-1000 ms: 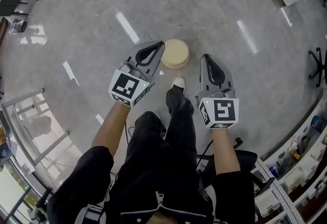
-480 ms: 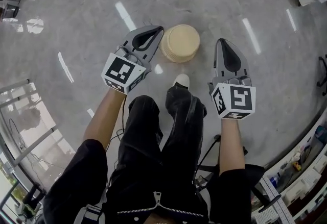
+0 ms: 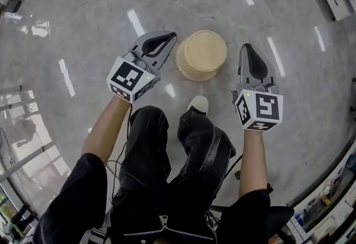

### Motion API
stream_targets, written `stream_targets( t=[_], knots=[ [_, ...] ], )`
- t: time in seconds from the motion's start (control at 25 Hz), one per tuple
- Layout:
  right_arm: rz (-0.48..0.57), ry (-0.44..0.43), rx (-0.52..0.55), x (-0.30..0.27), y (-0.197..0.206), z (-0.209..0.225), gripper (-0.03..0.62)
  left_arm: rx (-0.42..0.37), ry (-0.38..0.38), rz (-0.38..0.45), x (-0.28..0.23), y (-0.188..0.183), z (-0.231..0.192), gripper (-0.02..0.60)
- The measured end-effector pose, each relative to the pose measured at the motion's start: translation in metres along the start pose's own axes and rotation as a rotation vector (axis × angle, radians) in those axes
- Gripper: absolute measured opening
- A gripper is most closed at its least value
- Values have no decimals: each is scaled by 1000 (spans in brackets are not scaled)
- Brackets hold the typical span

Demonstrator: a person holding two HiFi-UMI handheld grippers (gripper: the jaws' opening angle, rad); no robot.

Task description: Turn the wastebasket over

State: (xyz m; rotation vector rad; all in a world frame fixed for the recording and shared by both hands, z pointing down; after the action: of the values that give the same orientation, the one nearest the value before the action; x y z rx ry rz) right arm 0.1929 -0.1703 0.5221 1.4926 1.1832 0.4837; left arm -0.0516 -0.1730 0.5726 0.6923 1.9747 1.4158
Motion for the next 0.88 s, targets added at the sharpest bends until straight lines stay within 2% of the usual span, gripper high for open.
stream_targets(
  t=[0.4, 0.68, 0.72, 0.8, 0.88],
  knots=[
    [-88, -1, 58, -59, 102, -23, 12, -18, 32, 1, -15, 93, -44, 5],
    [-202, 9, 64, -83, 163, -36, 15, 36, 45, -9, -23, 138, -52, 5],
    [-225, 5, 50, -85, 171, -36, 25, 41, 49, -16, -26, 143, -50, 5],
    [-265, -15, 17, -88, 185, -37, 88, 49, 51, -30, -32, 151, -50, 5],
    [-292, -30, -4, -92, 197, -38, 104, 67, 48, -34, -37, 158, -53, 6]
  ],
)
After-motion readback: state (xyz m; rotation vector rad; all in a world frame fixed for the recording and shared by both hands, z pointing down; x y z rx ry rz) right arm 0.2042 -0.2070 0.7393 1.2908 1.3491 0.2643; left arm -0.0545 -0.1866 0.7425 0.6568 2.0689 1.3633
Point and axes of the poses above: the fingertips, and each gripper's own axes: x backward along the fingers, z to its right, y out of its underside, the point moved 7 cm from there along x, backward along the fingers, and after that the axes turned 14 degrees about x, right-handed, at the moved point
